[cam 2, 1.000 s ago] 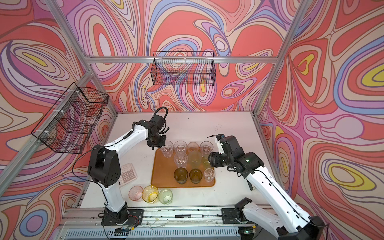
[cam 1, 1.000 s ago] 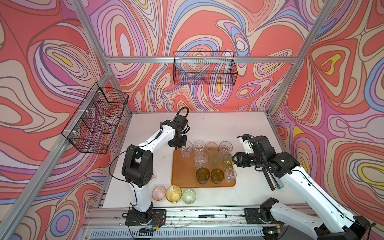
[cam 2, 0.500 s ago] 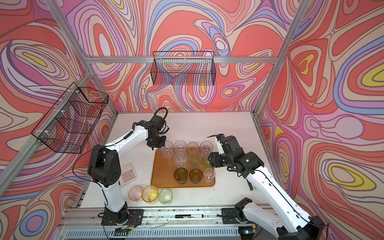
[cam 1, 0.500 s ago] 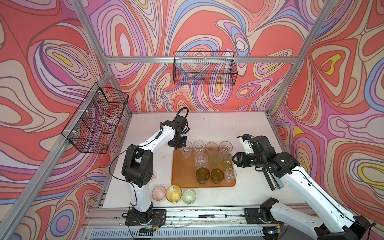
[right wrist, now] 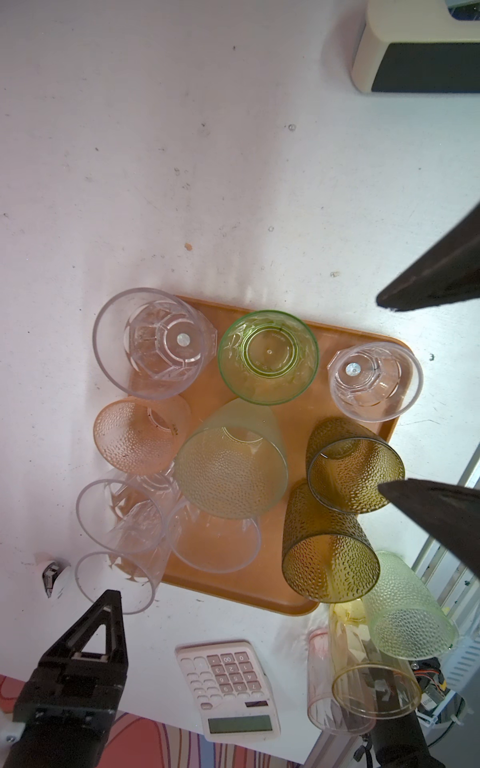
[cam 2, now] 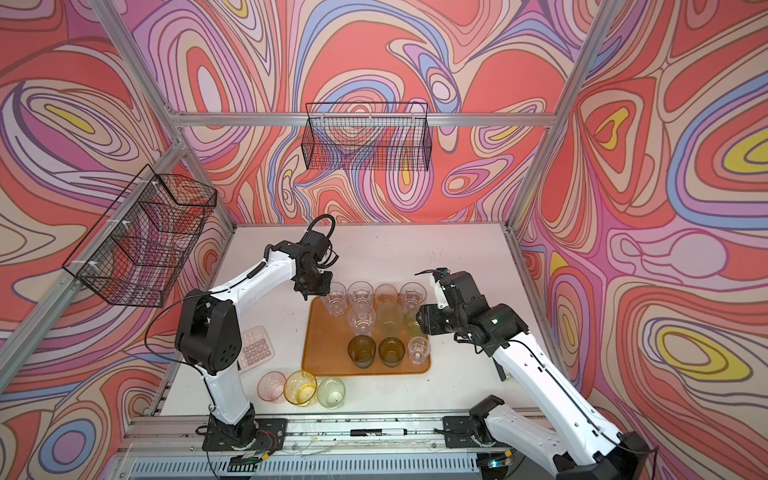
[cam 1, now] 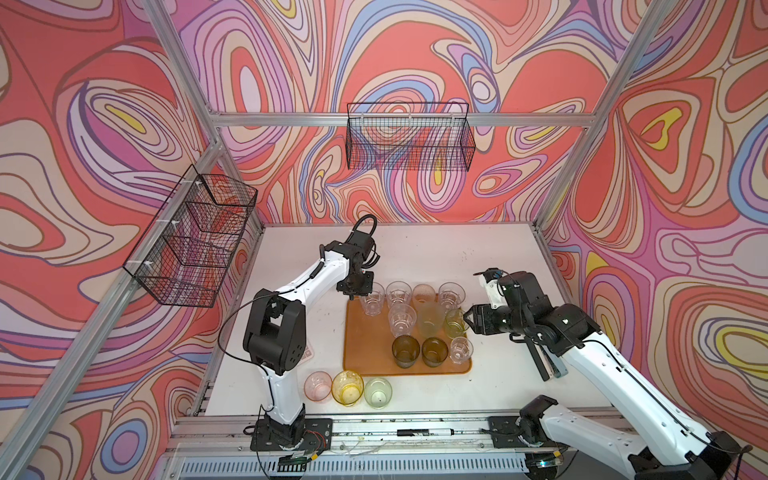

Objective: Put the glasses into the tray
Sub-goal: 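Lower the clear glass onto the tray's far edge and open the left gripper, then raise the left gripper and move it toward the pink and yellow glasses nearer the robot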

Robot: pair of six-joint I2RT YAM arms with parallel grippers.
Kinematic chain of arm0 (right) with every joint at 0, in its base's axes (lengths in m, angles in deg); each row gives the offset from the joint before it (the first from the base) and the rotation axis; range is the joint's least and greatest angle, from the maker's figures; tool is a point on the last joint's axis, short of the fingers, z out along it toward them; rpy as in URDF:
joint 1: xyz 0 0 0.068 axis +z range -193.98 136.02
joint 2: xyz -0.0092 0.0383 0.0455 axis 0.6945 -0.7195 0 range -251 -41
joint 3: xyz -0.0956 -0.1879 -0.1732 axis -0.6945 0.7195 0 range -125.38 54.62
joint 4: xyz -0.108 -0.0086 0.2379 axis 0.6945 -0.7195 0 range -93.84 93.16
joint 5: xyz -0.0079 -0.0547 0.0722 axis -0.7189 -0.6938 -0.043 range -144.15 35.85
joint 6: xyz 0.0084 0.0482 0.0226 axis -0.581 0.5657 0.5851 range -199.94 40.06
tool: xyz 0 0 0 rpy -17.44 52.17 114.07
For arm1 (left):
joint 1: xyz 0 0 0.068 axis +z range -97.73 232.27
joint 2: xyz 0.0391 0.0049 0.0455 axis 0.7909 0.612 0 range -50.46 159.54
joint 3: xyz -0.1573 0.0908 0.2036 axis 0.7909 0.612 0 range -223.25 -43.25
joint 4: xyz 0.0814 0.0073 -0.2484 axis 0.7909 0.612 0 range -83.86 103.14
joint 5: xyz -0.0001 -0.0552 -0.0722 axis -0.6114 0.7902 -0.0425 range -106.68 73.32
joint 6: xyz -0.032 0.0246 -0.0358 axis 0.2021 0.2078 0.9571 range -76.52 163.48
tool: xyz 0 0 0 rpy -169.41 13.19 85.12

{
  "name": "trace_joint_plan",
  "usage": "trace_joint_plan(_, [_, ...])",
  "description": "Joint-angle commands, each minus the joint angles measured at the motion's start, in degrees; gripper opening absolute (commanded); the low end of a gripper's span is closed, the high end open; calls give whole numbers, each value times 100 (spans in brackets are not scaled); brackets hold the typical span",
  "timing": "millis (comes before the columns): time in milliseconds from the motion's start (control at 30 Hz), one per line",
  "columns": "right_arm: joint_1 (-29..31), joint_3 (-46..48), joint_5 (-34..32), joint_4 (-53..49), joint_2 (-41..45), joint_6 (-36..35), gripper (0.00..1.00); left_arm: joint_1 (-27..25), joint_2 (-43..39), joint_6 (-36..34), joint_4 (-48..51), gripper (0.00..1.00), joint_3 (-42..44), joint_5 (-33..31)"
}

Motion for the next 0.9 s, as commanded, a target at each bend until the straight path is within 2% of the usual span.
trace_joint_plan(0, [-17, -155, 12, -62, 57, -1, 67, 28, -319, 55, 176, 37, -109, -42])
trace_joint_plan(367, [-12, -156, 12, -63, 75, 25, 67, 24, -744, 182, 672, 38, -321, 95])
trace_joint_plan(500, [-12, -122, 9, -32, 131, 40, 67, 66, -1110, 222, 751, 46, -243, 167])
trace_joint_plan(567, [-17, -97, 9, -23, 153, 36, 67, 93, -1278, 248, 813, 48, -199, 191])
trace_joint_plan(867, [-15, 28, 26, 50, 195, 16, 67, 348, -1897, 721, 1339, 46, 38, 119])
